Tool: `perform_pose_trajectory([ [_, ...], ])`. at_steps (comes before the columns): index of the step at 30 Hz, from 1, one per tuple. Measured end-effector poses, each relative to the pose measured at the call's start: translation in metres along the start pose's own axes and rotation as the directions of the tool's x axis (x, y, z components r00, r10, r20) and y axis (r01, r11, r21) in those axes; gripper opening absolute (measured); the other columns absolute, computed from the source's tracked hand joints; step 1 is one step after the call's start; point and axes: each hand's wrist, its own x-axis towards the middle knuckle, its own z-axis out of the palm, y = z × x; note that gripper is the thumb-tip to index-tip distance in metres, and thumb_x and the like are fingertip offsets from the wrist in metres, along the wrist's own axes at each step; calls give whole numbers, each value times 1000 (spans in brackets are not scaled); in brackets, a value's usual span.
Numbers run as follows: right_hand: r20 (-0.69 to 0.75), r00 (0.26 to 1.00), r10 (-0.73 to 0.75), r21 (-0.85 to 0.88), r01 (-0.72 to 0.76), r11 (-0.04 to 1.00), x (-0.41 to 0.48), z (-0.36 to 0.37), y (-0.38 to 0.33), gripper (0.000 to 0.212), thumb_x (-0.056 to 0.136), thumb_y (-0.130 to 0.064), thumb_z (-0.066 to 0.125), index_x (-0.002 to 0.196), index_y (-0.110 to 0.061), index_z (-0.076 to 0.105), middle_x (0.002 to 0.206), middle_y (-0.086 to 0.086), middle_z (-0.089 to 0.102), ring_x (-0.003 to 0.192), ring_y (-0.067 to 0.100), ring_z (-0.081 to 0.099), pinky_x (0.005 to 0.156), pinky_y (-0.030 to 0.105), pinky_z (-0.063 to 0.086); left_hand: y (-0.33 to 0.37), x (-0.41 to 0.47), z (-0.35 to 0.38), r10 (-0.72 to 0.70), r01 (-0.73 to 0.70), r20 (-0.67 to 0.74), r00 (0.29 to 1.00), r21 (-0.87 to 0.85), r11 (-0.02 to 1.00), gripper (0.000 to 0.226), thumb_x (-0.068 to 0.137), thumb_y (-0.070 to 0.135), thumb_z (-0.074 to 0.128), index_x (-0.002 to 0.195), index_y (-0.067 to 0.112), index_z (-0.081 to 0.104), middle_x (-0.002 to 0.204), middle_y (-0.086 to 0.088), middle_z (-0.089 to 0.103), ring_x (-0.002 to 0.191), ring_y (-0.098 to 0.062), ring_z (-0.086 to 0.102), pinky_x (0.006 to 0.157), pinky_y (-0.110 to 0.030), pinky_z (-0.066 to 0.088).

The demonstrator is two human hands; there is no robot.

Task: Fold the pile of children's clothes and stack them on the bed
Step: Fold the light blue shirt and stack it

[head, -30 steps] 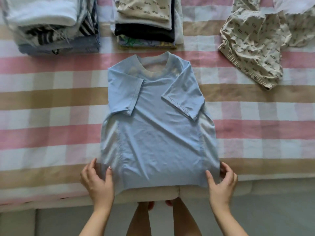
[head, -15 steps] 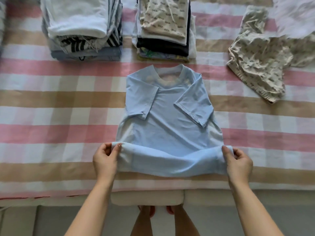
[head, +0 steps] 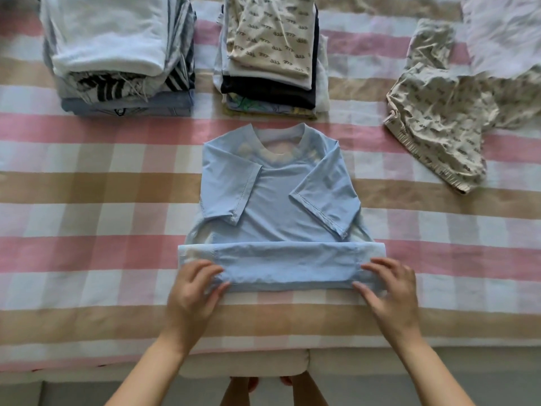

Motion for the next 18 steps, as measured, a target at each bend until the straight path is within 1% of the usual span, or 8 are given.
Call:
perform_pose_trajectory([
  [3, 171, 982, -84, -43, 93, 995, -4, 3, 10, 42, 53, -12, 89, 91, -11, 72, 105, 11, 63, 101, 31, 51, 85, 37, 41, -1, -7, 15, 53, -70, 173, 984, 95, 993, 39, 78, 37, 56, 95, 5, 69, 99, -10, 63, 97, -19, 50, 81, -36, 50],
  [4, 192, 977, -93, -56, 106, 993, -3, 6, 14, 42, 52, -11, 90, 91, -12, 72, 106, 11, 63, 101, 33, 52, 83, 41, 44, -4, -8, 18, 51, -75, 185, 982, 124, 989, 41, 79, 40, 55, 95, 5, 70, 101, -11, 64, 99, -20, 50, 81, -39, 51],
  [6, 180, 973, -144, -74, 160, 984, 3, 9, 21, 32, 60, -10, 84, 90, -12, 74, 104, 13, 65, 100, 30, 51, 80, 40, 44, -10, -7, 21, 68, -91, 161, 985, 139, 986, 48, 89, 44, 47, 94, 3, 71, 99, -14, 65, 99, -22, 50, 80, -42, 52],
  [8, 126, 966, -226, -85, 237, 968, 7, 10, 28, 18, 72, -15, 68, 88, -9, 74, 99, 15, 66, 96, 29, 51, 78, 39, 44, -15, -5, 23, 108, -123, 110, 988, 143, 982, 47, 96, 35, 40, 91, 1, 72, 95, -16, 66, 94, -24, 50, 77, -40, 51],
  [11, 76, 967, -244, -11, 246, 969, 13, 9, 33, 29, 81, -20, 51, 84, -3, 74, 92, 18, 66, 92, 25, 49, 79, 34, 42, -21, -4, 20, 116, -127, 74, 991, 166, 978, 45, 98, 25, 37, 89, -2, 72, 90, -18, 66, 90, -24, 49, 78, -36, 45],
  [13, 74, 969, -236, 8, 236, 972, 17, 7, 35, 26, 81, -17, 53, 83, -1, 73, 88, 17, 66, 91, 23, 48, 79, 30, 41, -24, -3, 13, 80, -90, 64, 995, 177, 980, 46, 98, 24, 37, 87, -4, 71, 88, -19, 65, 88, -24, 48, 77, -33, 43],
  [16, 104, 968, -228, 16, 228, 974, 23, 2, 39, 15, 71, -3, 63, 82, -1, 73, 85, 17, 66, 88, 22, 48, 78, 25, 40, -34, -3, 0, -7, -7, 72, 997, 189, 982, 31, 84, 12, 46, 85, -6, 71, 87, -20, 65, 87, -23, 47, 77, -29, 40],
  [18, 121, 976, -182, 38, 179, 983, 25, -4, 45, 22, 67, 10, 67, 82, -5, 74, 84, 11, 66, 86, 19, 48, 79, 14, 36, -38, -3, -8, -85, 72, 85, 993, 145, 987, 29, 77, 8, 46, 84, -4, 71, 87, -17, 65, 88, -20, 48, 80, -22, 39],
])
